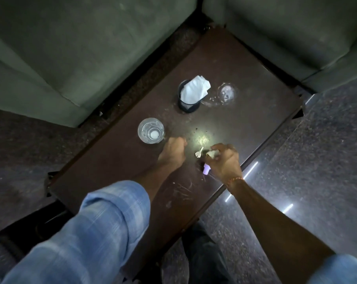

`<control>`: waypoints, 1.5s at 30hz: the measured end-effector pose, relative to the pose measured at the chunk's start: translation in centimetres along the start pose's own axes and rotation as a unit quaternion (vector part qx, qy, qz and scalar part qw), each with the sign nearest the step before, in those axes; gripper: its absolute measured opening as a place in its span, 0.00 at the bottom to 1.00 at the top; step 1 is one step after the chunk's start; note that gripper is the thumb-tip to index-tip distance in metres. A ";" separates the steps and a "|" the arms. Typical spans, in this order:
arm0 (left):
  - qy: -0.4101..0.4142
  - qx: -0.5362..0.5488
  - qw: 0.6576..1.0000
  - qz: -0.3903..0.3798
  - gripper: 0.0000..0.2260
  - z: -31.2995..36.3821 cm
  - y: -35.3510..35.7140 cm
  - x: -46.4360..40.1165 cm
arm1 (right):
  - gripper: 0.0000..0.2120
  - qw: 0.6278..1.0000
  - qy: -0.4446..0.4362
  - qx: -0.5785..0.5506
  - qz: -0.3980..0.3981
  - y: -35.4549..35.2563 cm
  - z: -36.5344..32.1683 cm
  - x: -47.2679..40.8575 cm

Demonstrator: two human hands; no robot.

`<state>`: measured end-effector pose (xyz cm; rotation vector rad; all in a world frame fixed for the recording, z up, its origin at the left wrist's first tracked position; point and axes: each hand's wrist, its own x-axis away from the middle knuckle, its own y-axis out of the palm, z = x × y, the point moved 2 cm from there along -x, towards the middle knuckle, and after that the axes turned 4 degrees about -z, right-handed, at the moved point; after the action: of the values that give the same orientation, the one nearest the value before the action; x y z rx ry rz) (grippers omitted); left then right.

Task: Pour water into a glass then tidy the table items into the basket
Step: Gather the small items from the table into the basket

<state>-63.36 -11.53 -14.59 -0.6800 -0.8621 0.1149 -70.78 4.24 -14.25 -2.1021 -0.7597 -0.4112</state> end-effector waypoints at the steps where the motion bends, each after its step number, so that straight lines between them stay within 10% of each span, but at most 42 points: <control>1: 0.006 -0.008 1.000 0.004 0.12 -0.4 0.4 0.1 | 0.09 0.999 0.012 -0.017 0.030 0.0 0.5 0.3; 30: 0.000 -0.011 1.000 0.006 0.08 2.9 7.2 -3.7 | 0.12 0.996 0.082 -0.034 -0.004 2.3 5.9 -3.1; 45: 0.039 0.053 0.996 -0.066 0.03 -13.3 -6.7 17.5 | 0.13 0.955 -0.205 0.141 -0.163 7.3 -10.8 9.3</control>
<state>-43.22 -17.25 -5.07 -0.5242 -0.8170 0.0142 -59.20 -4.41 -7.39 -1.8099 -1.3345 -0.0263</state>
